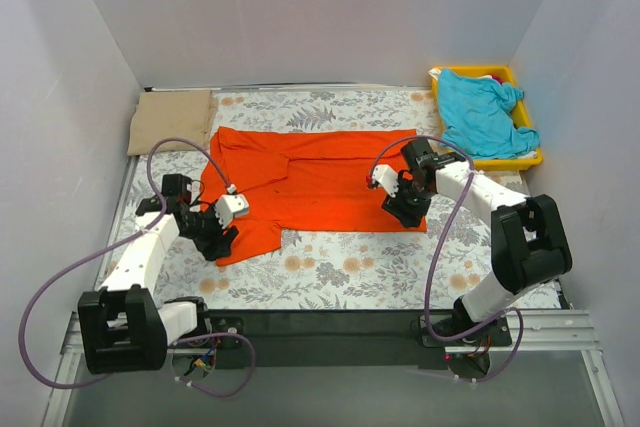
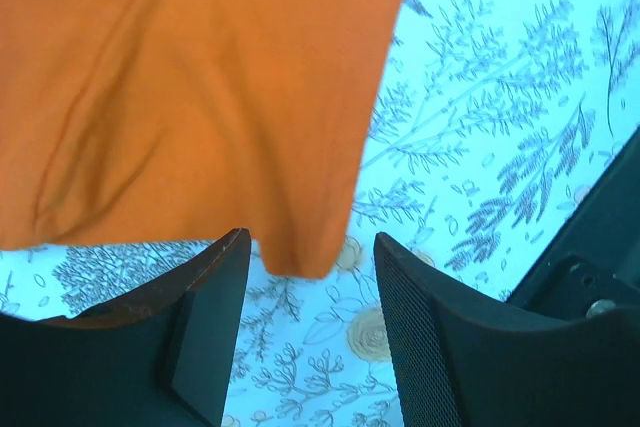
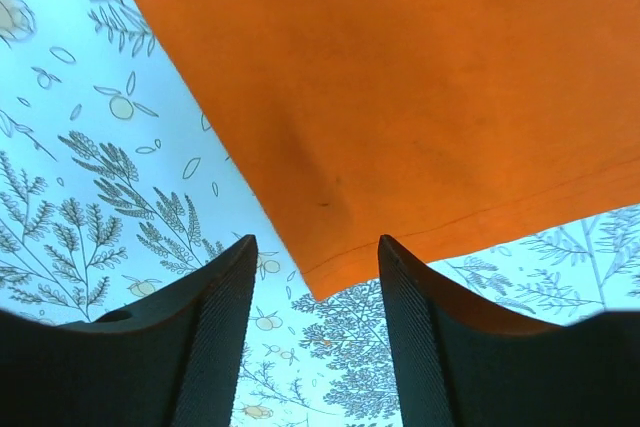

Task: Fold and stack the t-shirts
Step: Fold the tshirt

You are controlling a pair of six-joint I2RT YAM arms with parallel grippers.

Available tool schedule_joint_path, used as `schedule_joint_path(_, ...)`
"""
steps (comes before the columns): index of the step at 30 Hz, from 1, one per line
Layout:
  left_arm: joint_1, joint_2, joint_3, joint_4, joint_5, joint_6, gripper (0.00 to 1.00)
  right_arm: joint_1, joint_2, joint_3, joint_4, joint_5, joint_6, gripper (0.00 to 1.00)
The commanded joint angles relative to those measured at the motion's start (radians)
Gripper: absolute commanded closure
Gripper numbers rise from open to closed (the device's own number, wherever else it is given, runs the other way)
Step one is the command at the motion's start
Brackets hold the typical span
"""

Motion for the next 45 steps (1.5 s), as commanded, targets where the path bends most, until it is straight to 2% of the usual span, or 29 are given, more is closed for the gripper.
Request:
schedule_joint_path(1,-0.003,-0.079,-0.025,-0.058,-0.052,0.118,0.5,0.026,-0.054,-0.047,0.036,0.084,-0.023,0.51)
schedule_joint_path(6,-0.003,-0.083,-0.056,-0.052,-0.068,0.095,0.5,0.037,-0.065,-0.109,0.058,0.115,-0.03,0.57)
schedule_joint_path(17,-0.003,-0.085,-0.136,0.014,-0.124,0.106,0.51,0.037,-0.119,-0.209,0.108,0.178,-0.062,0.59)
schedule_joint_path(23,-0.003,-0.04,-0.17,0.094,-0.137,0.088,0.51,0.037,-0.071,-0.238,0.165,0.21,-0.068,0.74)
schedule_joint_path(26,-0.006,-0.005,-0.183,0.135,-0.158,0.086,0.5,0.037,-0.057,-0.252,0.182,0.219,-0.071,0.9)
schedule_joint_path(29,-0.005,0.013,-0.197,0.181,-0.178,0.085,0.5,0.037,-0.057,-0.247,0.185,0.224,-0.069,0.99)
schedule_joint_path(31,-0.011,0.013,-0.216,0.194,-0.183,0.084,0.54,0.037,-0.059,-0.242,0.185,0.225,-0.069,0.99)
schedule_joint_path(34,-0.026,-0.005,-0.22,0.185,-0.183,0.083,0.79,0.037,-0.059,-0.233,0.179,0.227,-0.069,0.99)
schedule_joint_path(35,-0.026,-0.017,-0.213,0.138,-0.177,0.094,0.93,0.037,-0.062,-0.227,0.174,0.226,-0.071,0.99)
schedule_joint_path(36,-0.026,-0.051,-0.187,0.108,-0.171,0.103,0.99,0.037,-0.076,-0.224,0.167,0.216,-0.073,0.99)
schedule_joint_path(42,-0.024,-0.187,-0.082,-0.171,-0.074,0.121,1.0,0.037,-0.166,-0.25,0.09,0.202,-0.079,0.99)
schedule_joint_path(45,-0.023,-0.26,-0.027,-0.283,-0.045,0.123,1.0,0.035,-0.261,-0.282,0.053,0.192,-0.083,0.99)
